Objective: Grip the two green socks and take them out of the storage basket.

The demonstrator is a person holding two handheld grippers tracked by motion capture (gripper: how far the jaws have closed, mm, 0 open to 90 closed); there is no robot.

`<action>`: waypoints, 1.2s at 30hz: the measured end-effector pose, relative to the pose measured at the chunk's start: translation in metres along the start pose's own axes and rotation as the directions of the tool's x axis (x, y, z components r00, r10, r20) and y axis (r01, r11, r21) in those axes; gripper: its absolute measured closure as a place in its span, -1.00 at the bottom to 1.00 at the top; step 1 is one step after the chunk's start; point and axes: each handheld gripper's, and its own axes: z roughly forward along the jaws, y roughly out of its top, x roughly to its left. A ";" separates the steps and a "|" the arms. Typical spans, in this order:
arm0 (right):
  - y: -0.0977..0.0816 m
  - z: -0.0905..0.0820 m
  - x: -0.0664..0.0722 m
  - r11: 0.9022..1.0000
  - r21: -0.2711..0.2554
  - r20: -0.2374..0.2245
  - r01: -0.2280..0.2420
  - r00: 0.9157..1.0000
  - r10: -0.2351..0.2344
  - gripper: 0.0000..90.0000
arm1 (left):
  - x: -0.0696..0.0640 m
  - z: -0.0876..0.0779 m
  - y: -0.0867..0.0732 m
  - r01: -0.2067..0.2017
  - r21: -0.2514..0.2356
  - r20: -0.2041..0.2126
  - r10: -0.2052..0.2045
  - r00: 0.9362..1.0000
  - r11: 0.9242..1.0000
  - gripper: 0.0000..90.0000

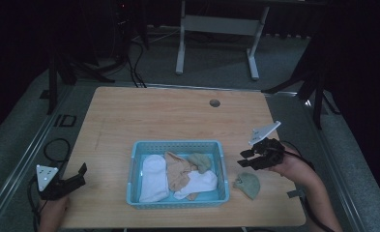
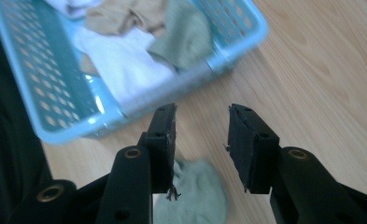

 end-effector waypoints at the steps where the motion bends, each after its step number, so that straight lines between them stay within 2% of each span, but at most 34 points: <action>1: 0.004 0.001 0.001 1.000 0.001 0.001 0.007 1.000 -0.007 0.37 | 0.000 0.000 0.000 0.000 0.000 0.000 0.000 1.000 1.000 -0.99; 5: 0.022 0.007 0.006 0.999 0.018 -0.003 0.043 0.999 -0.043 0.37 | 0.000 0.000 0.000 0.000 -0.001 0.001 0.000 1.000 1.000 -0.99; 15: 0.055 0.037 0.012 0.995 0.043 -0.052 0.086 0.995 -0.084 0.37 | 0.000 0.000 0.000 -0.002 -0.001 0.004 0.002 1.000 1.000 -0.99; 18: 0.063 0.048 0.013 0.994 0.049 -0.064 0.095 0.994 -0.092 0.31 | 0.000 0.000 0.000 -0.001 -0.001 0.006 0.001 1.000 1.000 -0.99; 25: 0.076 0.072 0.018 0.990 0.085 -0.094 0.114 0.990 -0.106 0.26 | 0.000 0.000 0.000 -0.001 -0.001 0.007 0.001 1.000 1.000 -0.99; 28: 0.080 0.081 0.020 0.987 0.100 -0.090 0.122 0.989 -0.113 0.25 | 0.000 0.000 0.000 -0.001 -0.002 0.008 0.001 1.000 1.000 -0.99; 36: 0.090 0.103 0.020 0.987 0.117 -0.093 0.111 0.991 -0.100 0.25 | 0.001 -0.001 0.000 -0.001 -0.003 0.011 0.001 1.000 1.000 -0.99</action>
